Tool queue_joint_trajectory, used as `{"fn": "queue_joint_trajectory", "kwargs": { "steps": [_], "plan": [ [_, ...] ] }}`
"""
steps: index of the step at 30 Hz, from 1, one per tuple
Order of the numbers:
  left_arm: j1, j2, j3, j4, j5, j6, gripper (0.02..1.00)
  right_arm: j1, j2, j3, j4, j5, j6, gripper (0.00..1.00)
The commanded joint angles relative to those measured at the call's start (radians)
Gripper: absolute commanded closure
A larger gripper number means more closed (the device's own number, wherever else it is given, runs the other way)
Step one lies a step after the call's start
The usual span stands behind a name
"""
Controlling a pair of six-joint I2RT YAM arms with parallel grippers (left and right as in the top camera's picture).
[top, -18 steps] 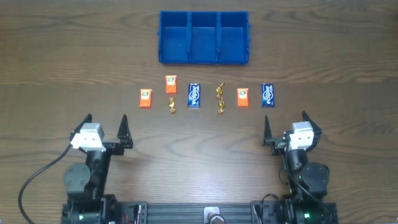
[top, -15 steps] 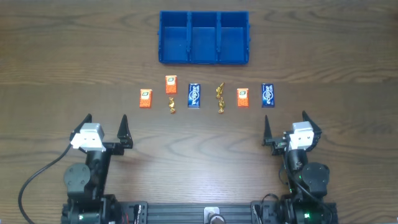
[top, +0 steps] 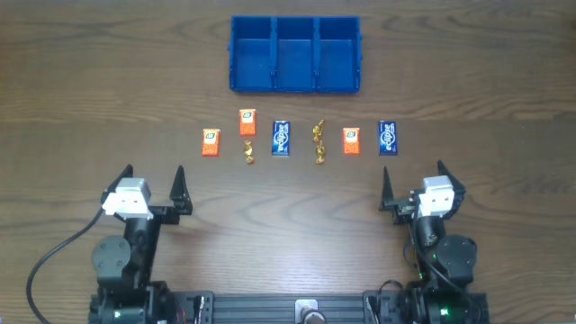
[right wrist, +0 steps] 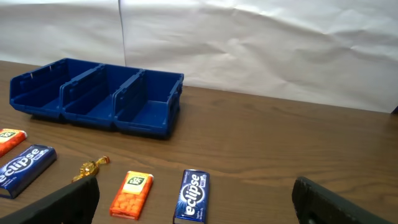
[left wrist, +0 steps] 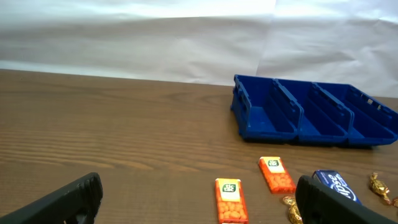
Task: Sort Candies Into Trays
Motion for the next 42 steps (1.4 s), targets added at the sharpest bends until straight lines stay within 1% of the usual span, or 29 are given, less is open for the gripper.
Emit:
{"fn": "queue_joint_trajectory", "kwargs": {
  "steps": [1,16,19,24,29,33,36,42],
  "plan": [
    [0.002,-0.006,-0.017,-0.041,0.025,-0.012,0.020,0.000,-0.008,-0.002,-0.007,0.003,-0.016,0.003],
    [0.002,-0.005,-0.017,-0.029,0.026,-0.024,0.020,0.000,-0.008,-0.002,-0.007,0.003,-0.016,0.003],
    [0.002,0.045,0.037,-0.030,0.028,-0.040,0.020,0.000,-0.008,-0.002,-0.006,0.003,-0.016,0.003],
    [-0.007,0.317,0.315,-0.095,0.037,-0.050,0.020,0.000,-0.008,-0.002,-0.007,0.003,-0.016,0.003],
    [-0.045,0.695,0.721,-0.349,0.037,-0.053,0.020,0.000,-0.008,-0.002,-0.007,0.003,-0.016,0.003],
    [-0.069,0.954,0.921,-0.503,0.036,-0.053,0.020,0.000,-0.008,-0.002,-0.007,0.003,-0.016,0.003],
    [-0.106,1.147,0.997,-0.554,0.036,-0.053,0.020,0.000,-0.008,-0.002,-0.006,0.003,-0.016,0.003],
    [-0.174,1.426,1.011,-0.537,0.024,-0.053,0.020,0.000,-0.008,-0.002,-0.007,0.003,-0.016,0.003]
  ]
}}
